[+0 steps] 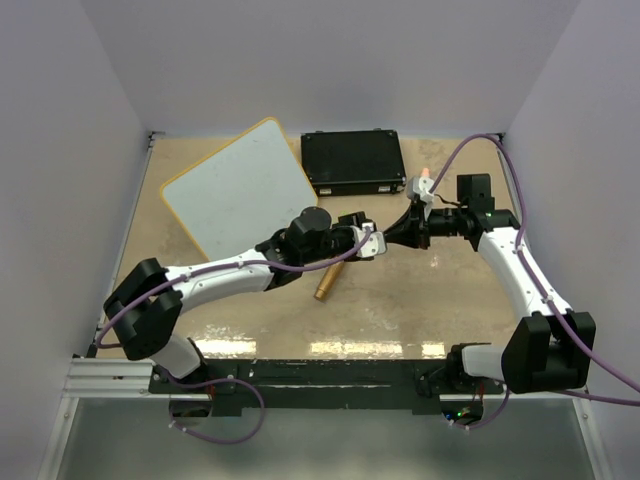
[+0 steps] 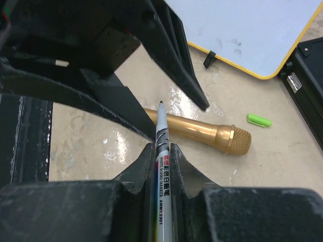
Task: Write a sentence on the whiteboard
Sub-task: Pass from the left arm to the right, then pick up the whiteboard from the whiteboard stand.
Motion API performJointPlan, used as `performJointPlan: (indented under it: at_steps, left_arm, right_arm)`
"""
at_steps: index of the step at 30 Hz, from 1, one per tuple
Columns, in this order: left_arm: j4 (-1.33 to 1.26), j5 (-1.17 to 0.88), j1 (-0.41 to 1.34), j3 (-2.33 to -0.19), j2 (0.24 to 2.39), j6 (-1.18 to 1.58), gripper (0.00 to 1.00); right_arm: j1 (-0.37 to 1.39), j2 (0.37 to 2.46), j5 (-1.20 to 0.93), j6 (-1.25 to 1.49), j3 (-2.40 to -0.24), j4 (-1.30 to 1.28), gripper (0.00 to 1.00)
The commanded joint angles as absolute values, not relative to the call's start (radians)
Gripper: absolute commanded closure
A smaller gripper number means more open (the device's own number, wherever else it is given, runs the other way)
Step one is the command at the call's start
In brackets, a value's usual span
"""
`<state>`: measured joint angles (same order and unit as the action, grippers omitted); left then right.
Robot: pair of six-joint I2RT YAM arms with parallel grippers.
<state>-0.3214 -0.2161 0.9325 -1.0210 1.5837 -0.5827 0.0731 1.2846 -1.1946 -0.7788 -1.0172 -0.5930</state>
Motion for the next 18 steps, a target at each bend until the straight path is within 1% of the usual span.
performJointPlan:
  at_steps: [1,2,3,5,6,9,11,12,13,14,15,16,18]
  left_arm:
    - [-0.417,-0.151,0.933,-0.954,1.426,-0.493,0.4]
    - [-0.41,-0.141,0.933,-0.94,1.398,-0.479,0.37]
    - [-0.402,-0.127,0.931,-0.927,1.37,-0.444,0.31]
    - [-0.352,-0.077,0.925,-0.891,1.275,-0.399,0.27]
    - [-0.321,-0.048,0.925,-0.882,1.24,-0.341,0.22]
    - [-0.163,0.081,0.91,-0.87,1.049,-0.212,0.16]
    - [-0.039,0.098,0.862,-0.879,0.971,-0.132,0.13]
    - [-0.005,0.094,0.832,-0.885,0.936,-0.056,0.12]
    - [0.067,0.063,0.752,-0.896,0.869,-0.016,0.11]
    - [0.089,0.046,0.709,-0.899,0.838,0.065,0.09]
    - [0.107,0.037,0.666,-0.902,0.81,0.092,0.08]
    - [0.142,0.023,0.584,-0.908,0.77,0.119,0.06]
    - [0.182,0.015,0.5,-0.922,0.755,0.179,0.04]
  right_arm:
    - [0.081,1.267,-1.206,-0.795,-1.058,-0.612,1.0]
    - [0.08,1.264,-1.204,-0.795,-1.058,-0.612,1.0]
    - [0.08,1.264,-1.203,-0.795,-1.058,-0.612,1.0]
    - [0.08,1.256,-1.2,-0.796,-1.06,-0.614,1.0]
    - [0.08,1.253,-1.2,-0.796,-1.06,-0.614,1.0]
    - [0.078,1.244,-1.192,-0.796,-1.065,-0.615,1.0]
    - [0.08,1.235,-1.192,-0.795,-1.065,-0.615,1.0]
    - [0.078,1.232,-1.195,-0.792,-1.063,-0.614,1.0]
    - [0.08,1.232,-1.196,-0.788,-1.066,-0.614,1.0]
    - [0.078,1.229,-1.198,-0.784,-1.063,-0.609,1.0]
    - [0.078,1.226,-1.198,-0.776,-1.063,-0.606,1.0]
    - [0.078,1.223,-1.201,-0.773,-1.062,-0.601,1.0]
    - [0.078,1.22,-1.209,-0.759,-1.058,-0.594,1.0]
